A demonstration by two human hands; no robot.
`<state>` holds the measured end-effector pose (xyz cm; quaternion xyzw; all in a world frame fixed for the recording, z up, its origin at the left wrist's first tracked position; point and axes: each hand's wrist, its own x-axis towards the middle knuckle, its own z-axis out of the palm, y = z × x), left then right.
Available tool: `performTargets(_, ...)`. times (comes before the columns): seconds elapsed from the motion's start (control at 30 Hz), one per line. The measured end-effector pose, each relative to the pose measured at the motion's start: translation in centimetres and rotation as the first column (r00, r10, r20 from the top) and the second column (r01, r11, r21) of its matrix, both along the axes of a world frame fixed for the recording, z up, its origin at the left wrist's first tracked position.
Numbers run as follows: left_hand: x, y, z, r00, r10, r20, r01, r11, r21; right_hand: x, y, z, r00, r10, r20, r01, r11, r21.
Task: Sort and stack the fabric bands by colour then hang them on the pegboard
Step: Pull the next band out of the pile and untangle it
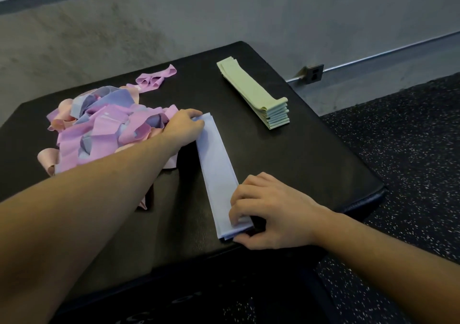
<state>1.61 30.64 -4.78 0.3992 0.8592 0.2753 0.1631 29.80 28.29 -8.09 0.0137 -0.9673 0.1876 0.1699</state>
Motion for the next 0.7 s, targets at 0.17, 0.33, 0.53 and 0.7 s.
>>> performTargets(0.17, -0.2, 0.1, 0.0, 0.998, -0.029, -0.047, 0.027, 0.999, -0.035, -0.1, 0.0, -0.2, 0.999, -0.018, -0.031, 0.018, 1.000, -0.019)
performTargets(0.33, -0.3, 0.0, 0.7, 0.998, -0.037, -0.056, 0.031, 0.994, -0.105, -0.1, 0.3, 0.0, 0.999, -0.030, 0.030, 0.031, 0.999, -0.037)
performTargets(0.53, 0.4, -1.1, 2.1, 0.970, -0.098, -0.221, 0.066, 0.987, -0.146, 0.0, -0.1, 0.6, 0.996, -0.084, 0.035, 0.089, 0.983, -0.161)
performTargets(0.7, 1.7, -3.7, 3.6, 0.918, -0.234, -0.319, 0.203, 0.971, -0.128, 0.0, -0.2, 1.3, 0.991, -0.119, 0.056, 0.131, 0.928, -0.348)
